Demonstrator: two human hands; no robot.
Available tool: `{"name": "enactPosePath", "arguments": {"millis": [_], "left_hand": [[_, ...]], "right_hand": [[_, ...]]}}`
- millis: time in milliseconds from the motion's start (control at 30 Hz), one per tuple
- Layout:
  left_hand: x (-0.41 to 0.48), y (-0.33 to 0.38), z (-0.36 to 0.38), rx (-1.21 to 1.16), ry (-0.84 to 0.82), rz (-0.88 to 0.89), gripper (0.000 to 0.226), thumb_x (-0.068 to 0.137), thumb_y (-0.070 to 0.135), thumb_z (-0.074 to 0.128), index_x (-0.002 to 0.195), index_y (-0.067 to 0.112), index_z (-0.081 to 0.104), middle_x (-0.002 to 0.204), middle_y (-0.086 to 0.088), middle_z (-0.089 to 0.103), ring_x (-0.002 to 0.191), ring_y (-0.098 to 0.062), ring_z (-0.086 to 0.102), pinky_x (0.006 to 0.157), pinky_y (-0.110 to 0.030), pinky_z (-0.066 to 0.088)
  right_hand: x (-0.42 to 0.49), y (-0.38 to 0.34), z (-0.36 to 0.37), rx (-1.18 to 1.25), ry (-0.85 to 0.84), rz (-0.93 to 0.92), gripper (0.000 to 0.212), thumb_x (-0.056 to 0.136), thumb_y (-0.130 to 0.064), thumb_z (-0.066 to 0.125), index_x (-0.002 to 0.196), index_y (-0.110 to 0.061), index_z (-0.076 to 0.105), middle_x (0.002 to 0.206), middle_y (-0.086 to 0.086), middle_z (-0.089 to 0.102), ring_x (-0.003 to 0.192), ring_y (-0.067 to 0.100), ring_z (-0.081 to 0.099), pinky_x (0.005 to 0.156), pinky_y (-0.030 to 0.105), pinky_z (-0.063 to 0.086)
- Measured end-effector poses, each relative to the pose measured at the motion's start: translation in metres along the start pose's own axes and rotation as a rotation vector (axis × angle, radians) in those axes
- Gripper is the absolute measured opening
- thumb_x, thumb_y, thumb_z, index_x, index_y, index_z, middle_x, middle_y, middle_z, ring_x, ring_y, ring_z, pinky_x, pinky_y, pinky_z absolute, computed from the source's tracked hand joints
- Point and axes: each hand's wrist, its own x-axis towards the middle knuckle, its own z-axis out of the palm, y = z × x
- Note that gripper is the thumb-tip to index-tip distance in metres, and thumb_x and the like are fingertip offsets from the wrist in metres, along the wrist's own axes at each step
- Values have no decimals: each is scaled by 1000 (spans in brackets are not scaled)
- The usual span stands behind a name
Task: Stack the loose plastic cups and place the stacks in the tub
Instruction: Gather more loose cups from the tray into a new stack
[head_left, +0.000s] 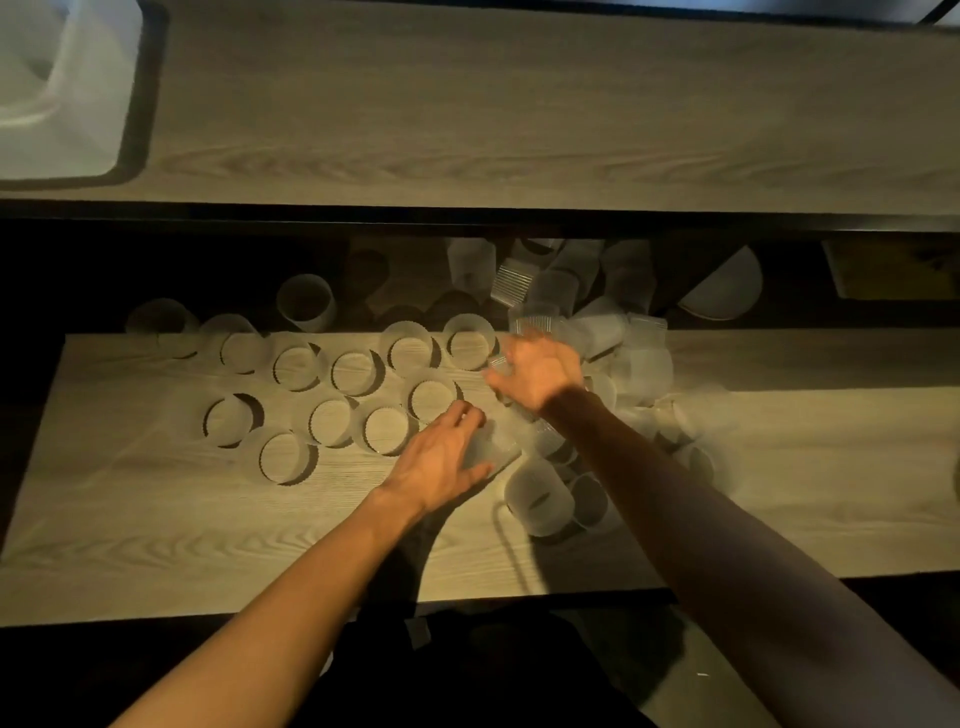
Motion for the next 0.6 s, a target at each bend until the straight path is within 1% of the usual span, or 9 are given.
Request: {"name": "enactPosePath", "arguments": {"millis": [67,133,200,233,333,400,467,533,600], "left_hand": [[-7,-2,4,7,10,-26,53,87,47,70,126,21,45,138,-1,39,107,-23,58,92,-38,54],[-14,-5,7,25,16,-50,53,88,47,70,126,17,48,140,-2,37,110,-23,57,94,-37,53],[-21,-8,10,66,26,-55,56,89,46,70,130,13,51,143,-3,35,115,-23,55,99,-34,51],[-26,-9,11,82,40,-50,55,89,44,70,129,12,53,144,-4,34,118,-23,53,101,-34,50],[-36,-10,8,123,83,-46,49,89,37,71,127,11,55,147,-5,33,122,-24,51,101,-33,49],[-41,-9,6,168,82,-54,52,86,29,71,133,13,53,150,-6,31,130,-25,45,106,-34,44],[-44,-5,5,184,89,-38,58,82,22,72,136,14,50,151,-7,32,136,-24,39,113,-35,36],[-44,2,5,158,107,-14,59,82,21,70,137,16,48,150,-5,34,137,-23,38,117,-36,30],[-45,8,6,127,126,3,51,85,25,66,134,17,50,145,-3,40,131,-21,43,113,-36,31]], "right_hand": [[-6,-1,5,-41,-79,19,76,92,-59,58,151,-18,35,156,13,35,140,32,39,106,46,43],[-9,-3,9,8,-82,40,73,94,-40,64,154,-18,29,161,15,25,146,34,31,112,46,38],[-11,-4,9,70,-11,62,63,95,-23,61,151,-17,34,156,15,31,139,34,39,108,43,42],[-13,-4,9,94,29,68,58,95,-20,60,148,-17,38,151,14,37,132,32,47,103,42,45],[-16,-3,5,148,71,106,53,98,-32,58,145,-18,41,143,12,44,123,30,53,98,41,48],[-14,-5,7,175,17,142,64,96,-47,60,148,-19,37,147,12,40,129,32,49,103,43,46],[-9,-9,11,187,-17,170,76,92,-55,63,151,-19,31,151,14,37,133,34,47,105,45,46],[-4,-13,16,191,-13,177,77,91,-51,66,151,-17,31,148,16,41,131,35,49,103,43,47],[-2,-16,18,231,4,161,73,91,-43,69,150,-17,33,146,15,45,130,33,50,104,43,46]]}}
